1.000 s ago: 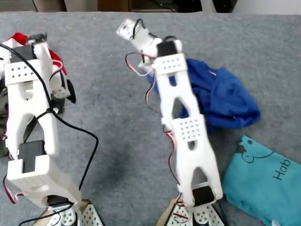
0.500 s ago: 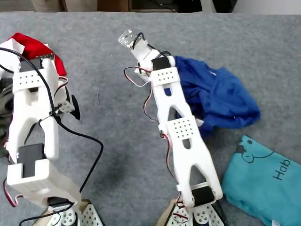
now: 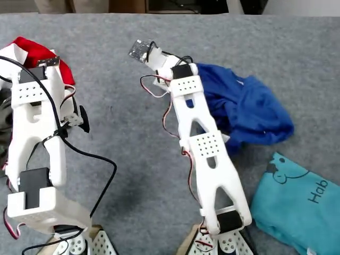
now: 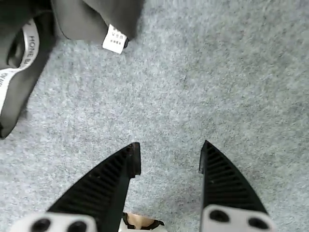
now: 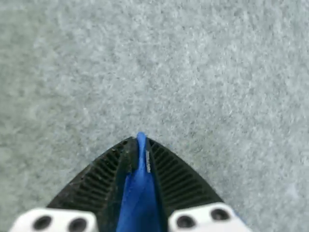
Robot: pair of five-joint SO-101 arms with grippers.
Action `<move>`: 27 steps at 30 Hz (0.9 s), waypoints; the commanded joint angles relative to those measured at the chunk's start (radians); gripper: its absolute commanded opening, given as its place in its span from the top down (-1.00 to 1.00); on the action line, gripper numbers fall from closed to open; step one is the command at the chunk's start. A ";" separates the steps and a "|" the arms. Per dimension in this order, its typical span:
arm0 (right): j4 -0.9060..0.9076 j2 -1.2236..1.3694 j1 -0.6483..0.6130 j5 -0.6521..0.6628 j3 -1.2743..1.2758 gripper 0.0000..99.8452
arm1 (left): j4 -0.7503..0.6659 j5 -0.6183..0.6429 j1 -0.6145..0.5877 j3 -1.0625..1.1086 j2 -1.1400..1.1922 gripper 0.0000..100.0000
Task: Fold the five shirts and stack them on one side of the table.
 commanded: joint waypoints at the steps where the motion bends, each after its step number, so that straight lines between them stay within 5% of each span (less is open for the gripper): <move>1: 0.006 -0.051 0.054 -0.066 -0.067 0.99 | 0.002 -0.003 -0.011 0.011 -0.045 0.59; 19: 0.364 -0.495 0.087 -0.100 -0.199 0.99 | 0.002 0.002 -0.005 0.038 -0.045 0.59; 27: 0.384 -0.811 0.085 -0.100 -0.199 0.99 | -0.003 0.018 0.075 0.035 -0.045 0.59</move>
